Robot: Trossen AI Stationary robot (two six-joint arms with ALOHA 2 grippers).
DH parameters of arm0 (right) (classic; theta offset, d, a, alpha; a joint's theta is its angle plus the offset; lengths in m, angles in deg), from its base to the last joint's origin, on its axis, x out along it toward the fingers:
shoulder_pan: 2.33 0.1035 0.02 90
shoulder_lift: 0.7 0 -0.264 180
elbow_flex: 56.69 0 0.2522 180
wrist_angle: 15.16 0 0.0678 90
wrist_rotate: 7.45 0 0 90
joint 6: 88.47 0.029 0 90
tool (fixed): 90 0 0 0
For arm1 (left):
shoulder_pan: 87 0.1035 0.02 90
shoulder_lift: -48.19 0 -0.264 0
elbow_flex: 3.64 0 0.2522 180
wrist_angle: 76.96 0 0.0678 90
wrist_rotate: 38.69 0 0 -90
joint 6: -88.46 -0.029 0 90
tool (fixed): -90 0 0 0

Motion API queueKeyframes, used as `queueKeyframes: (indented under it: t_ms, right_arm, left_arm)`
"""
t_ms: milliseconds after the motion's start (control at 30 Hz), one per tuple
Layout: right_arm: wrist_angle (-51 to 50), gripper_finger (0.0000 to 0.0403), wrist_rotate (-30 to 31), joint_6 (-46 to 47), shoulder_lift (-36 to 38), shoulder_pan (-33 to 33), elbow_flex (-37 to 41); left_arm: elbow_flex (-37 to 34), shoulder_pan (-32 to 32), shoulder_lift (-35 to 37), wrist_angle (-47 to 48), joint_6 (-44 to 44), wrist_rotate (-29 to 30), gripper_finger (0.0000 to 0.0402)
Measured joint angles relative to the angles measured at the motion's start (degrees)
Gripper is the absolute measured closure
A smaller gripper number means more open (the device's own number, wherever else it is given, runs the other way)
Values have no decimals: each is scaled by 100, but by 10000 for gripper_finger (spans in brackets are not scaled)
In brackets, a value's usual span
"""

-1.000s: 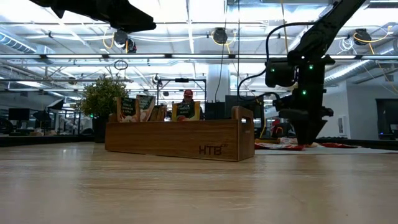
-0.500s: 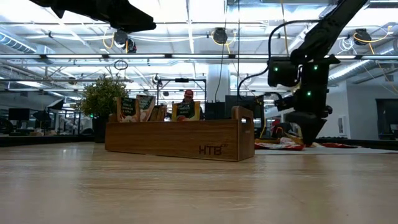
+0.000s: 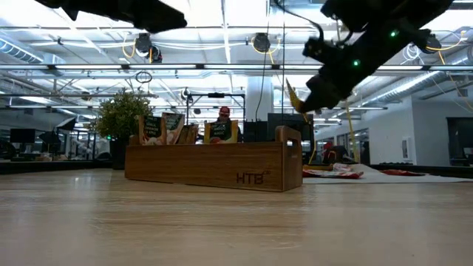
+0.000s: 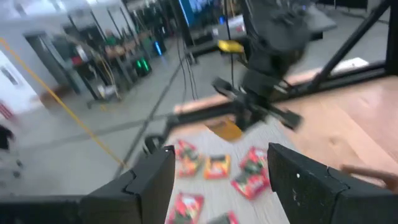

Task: Pick & Place Tea
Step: Put the yellow tea bag into the middle section of the wooden organizer

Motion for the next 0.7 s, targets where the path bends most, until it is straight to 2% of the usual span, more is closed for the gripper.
queueKeyframes:
  t_ms: [67,300,533,700]
  right_arm:
    - [770,402,233,-428,-331,300,-2]
    - [2975,403,270,-1681,-1369,804,-1]
    - [4278,403,319,-2416,-1798,805,-2]
    - [4639,403,326,-2963,-1832,605,-7]
  left_arm:
    - [2,1,4,-220,14,2,149]
    - [2,-6,2,-546,946,4,149]
    - [2,-6,2,-560,1084,14,149]
    - [2,-8,-1,-823,1255,281,149]
